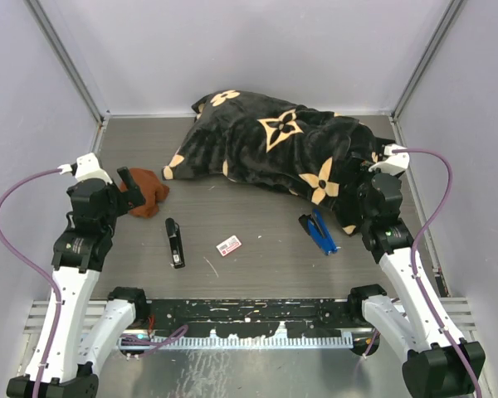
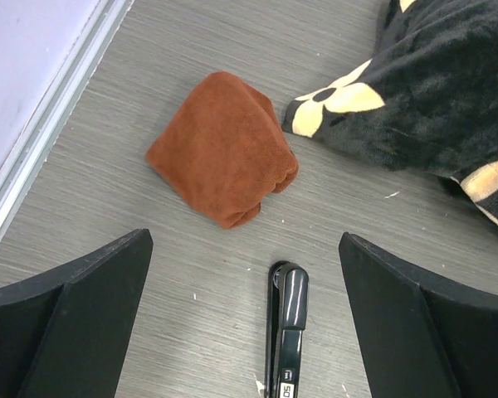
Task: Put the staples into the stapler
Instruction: Pick up the staple box from the center of the board.
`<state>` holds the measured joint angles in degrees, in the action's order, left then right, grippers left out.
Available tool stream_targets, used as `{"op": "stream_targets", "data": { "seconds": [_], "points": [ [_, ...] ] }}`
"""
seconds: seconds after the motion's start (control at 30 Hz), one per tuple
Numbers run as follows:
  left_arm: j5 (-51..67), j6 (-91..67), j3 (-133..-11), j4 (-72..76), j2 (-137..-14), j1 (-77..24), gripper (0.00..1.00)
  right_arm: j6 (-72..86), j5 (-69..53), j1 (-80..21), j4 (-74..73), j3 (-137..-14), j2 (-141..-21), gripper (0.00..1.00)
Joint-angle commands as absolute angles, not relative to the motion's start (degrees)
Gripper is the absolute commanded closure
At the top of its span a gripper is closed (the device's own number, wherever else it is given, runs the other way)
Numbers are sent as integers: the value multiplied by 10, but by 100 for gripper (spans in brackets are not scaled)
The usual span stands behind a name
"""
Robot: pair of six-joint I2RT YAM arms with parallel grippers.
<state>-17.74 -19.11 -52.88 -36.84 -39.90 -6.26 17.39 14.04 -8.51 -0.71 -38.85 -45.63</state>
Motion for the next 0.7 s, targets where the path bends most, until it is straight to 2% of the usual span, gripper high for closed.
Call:
{"op": "stream_targets", "data": {
  "seconds": [0.0,0.4,0.57,0.67],
  "points": [
    [-186,-202,-532,-338,-405,-63,2,196,135,-83,11,-406,-459,0],
    [-199,-199,-543,-358,-456,-63,2,186,72,-83,27,-424,-490,0],
    [-226,-235,-573,-438,-514,-64,2,152,9,-83,13,-434,-509,0],
    [-204,-273,-586,-489,-552,-67,2,149,-39,-86,-19,-453,-526,0]
  ]
}}
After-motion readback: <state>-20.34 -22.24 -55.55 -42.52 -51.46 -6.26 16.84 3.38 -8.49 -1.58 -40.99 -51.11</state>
